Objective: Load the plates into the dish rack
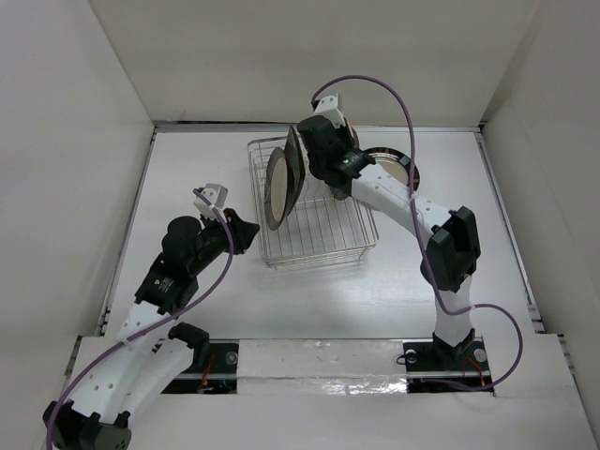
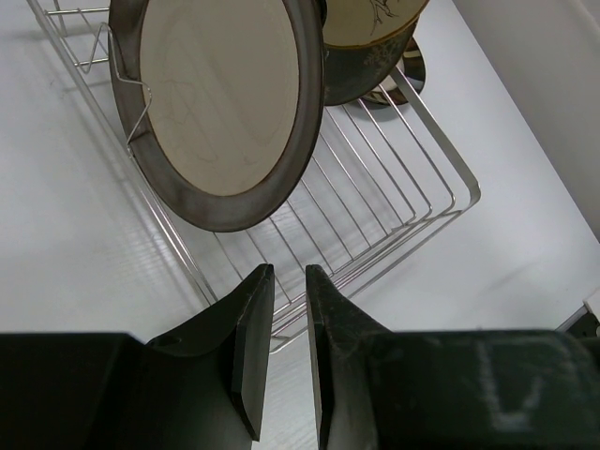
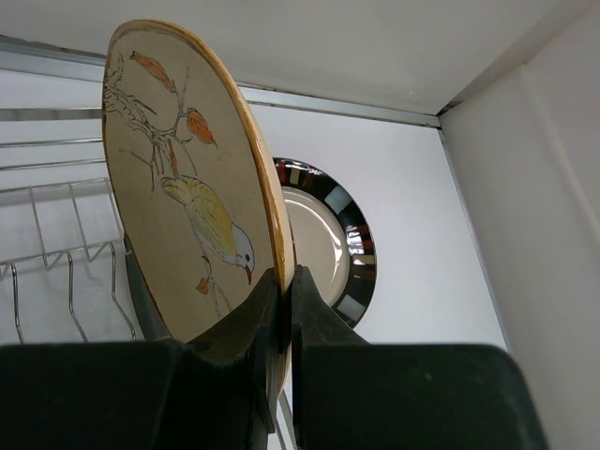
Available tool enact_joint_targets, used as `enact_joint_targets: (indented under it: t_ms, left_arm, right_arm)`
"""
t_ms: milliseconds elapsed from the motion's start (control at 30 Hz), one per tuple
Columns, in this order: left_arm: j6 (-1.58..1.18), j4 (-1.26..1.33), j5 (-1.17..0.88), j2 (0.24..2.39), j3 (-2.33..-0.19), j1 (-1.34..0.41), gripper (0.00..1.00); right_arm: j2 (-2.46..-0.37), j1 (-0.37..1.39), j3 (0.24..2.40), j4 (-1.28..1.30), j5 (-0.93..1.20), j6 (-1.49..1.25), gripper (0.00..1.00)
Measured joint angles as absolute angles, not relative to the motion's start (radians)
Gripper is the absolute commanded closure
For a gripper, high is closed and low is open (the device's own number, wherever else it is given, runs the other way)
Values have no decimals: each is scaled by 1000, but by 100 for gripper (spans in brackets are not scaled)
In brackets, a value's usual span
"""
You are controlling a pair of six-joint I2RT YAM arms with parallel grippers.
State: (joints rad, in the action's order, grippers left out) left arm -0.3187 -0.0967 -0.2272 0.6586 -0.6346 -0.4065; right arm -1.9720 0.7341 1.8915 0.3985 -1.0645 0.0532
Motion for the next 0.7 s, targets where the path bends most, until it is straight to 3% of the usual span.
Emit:
enact_joint_targets:
  t_ms: [700]
  left_arm:
    - [-319, -97, -228, 659, -635, -407, 82]
  right_arm:
    - [-2000, 748, 1781, 439, -1036, -196, 100]
